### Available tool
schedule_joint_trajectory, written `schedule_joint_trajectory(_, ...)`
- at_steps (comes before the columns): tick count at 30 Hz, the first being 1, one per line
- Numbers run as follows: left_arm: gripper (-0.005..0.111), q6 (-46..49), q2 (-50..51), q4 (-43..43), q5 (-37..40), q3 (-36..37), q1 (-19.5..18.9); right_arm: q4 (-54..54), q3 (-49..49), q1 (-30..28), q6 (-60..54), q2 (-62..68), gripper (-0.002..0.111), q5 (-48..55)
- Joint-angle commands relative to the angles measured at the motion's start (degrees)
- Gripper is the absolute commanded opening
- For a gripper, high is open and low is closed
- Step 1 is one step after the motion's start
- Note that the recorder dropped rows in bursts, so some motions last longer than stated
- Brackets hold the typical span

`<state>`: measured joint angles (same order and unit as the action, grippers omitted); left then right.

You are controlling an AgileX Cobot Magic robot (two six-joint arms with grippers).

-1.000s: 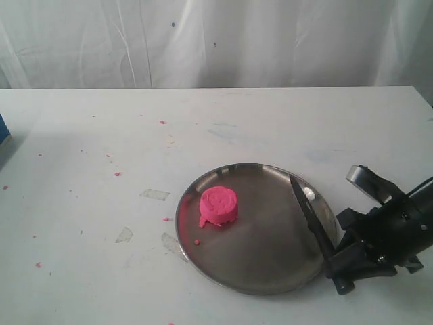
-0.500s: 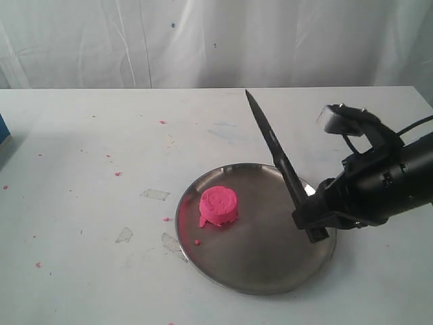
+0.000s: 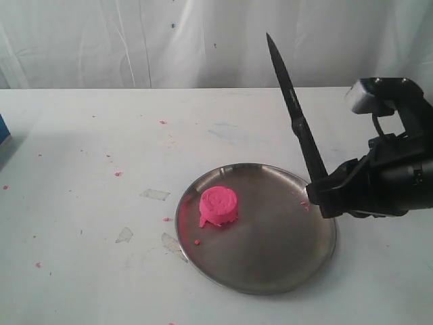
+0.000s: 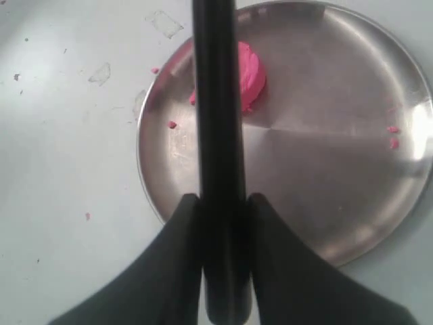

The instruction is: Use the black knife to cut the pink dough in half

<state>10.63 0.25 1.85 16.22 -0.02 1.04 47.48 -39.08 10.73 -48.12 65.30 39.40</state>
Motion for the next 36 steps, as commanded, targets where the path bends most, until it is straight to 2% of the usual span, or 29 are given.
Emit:
schedule_joint_trajectory(1, 0.000, 0.2, -0.2, -0.1, 0.0, 0.0, 0.3, 1.7, 1.0, 0.2, -0.7, -0.8, 0.000, 0.1)
schedule_joint_trajectory(10, 0.000, 0.5, -0.2, -0.5, -1.3, 0.0, 0.3, 1.9, 1.2, 0.2, -0.6, -0.8, 0.000, -1.3)
schedule_joint_trajectory(12, 0.000, -2.7, -0.2, 5.0, -5.6, 0.0, 0.3, 1.9, 1.2, 0.2, -0.6, -0.8, 0.000, -2.0)
schedule_joint_trajectory(14, 0.000, -8.1, -0.2, 14.3, -12.4, 0.0, 0.3, 1.9, 1.2, 0.2, -0.6, -0.8, 0.000, -2.4)
schedule_joint_trajectory(17, 0.000, -14.7, -0.2, 23.9, -22.4, 0.0, 0.3, 1.9, 1.2, 0.2, -0.6, -0.8, 0.000, -2.4)
schedule_joint_trajectory(19, 0.000, -18.7, -0.2, 27.1, -26.3, 0.0, 0.3, 1.9, 1.2, 0.2, -0.6, -0.8, 0.000, -2.4)
schedule_joint_trajectory(24, 0.000, -19.4, -0.2, 27.0, -36.6, 0.0, 0.3, 2.0, 1.2, 0.2, 2.0, -0.8, 0.000, -2.6)
schedule_joint_trajectory(30, 0.000, -14.8, 3.9, 27.3, -38.8, 0.0, 0.3, 2.6, 1.2, 0.2, 3.5, -0.6, 0.000, -5.2)
schedule_joint_trajectory(36, 0.000, -27.0, 15.6, 27.4, -48.0, -0.1, 0.3, 2.6, 1.2, 0.2, 3.4, -0.6, 0.000, -5.8)
